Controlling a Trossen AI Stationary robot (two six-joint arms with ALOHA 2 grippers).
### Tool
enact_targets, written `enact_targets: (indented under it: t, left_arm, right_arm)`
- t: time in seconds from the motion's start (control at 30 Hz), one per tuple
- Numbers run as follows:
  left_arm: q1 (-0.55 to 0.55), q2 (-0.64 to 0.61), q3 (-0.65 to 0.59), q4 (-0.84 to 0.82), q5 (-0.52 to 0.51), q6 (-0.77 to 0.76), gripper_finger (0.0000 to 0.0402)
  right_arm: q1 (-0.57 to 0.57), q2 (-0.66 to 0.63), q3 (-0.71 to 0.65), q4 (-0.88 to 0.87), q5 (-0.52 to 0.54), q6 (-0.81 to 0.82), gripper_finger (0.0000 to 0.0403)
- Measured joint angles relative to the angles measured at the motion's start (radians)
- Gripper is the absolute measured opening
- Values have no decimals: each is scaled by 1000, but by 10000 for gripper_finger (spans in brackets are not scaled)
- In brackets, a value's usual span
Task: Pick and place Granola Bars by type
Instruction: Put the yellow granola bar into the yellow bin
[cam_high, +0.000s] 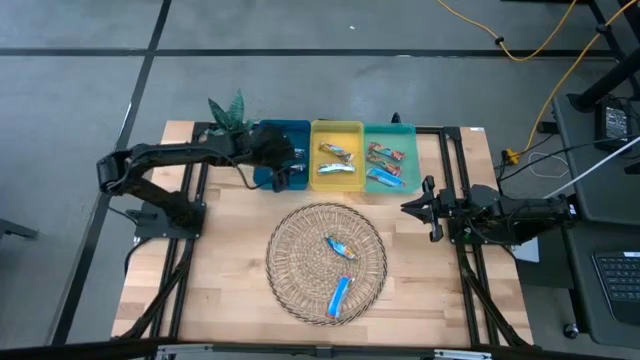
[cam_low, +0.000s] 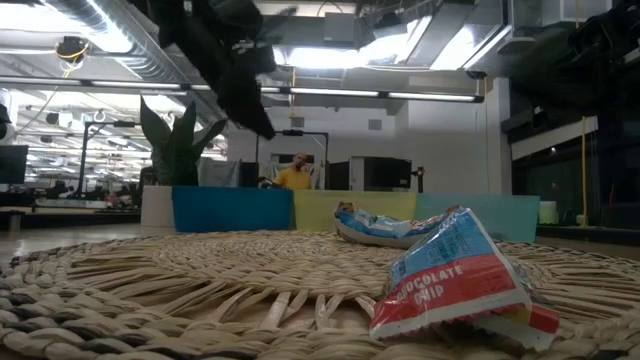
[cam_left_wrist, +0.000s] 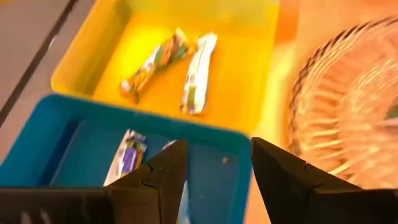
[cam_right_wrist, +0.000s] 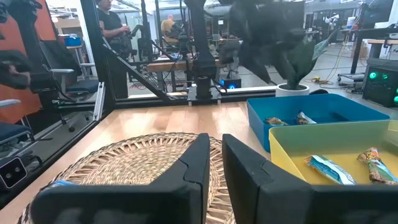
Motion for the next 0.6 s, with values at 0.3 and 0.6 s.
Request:
enact_targets:
  t: [0.3,0.6]
  left_arm:
    - [-103,-104,0,64,7,-61,169]
    - [-254,-136,96,64,-2,-3,169]
  right_arm:
    - [0,0,0,0,0,0,49]
    - [0,0,0,0,0,0,49]
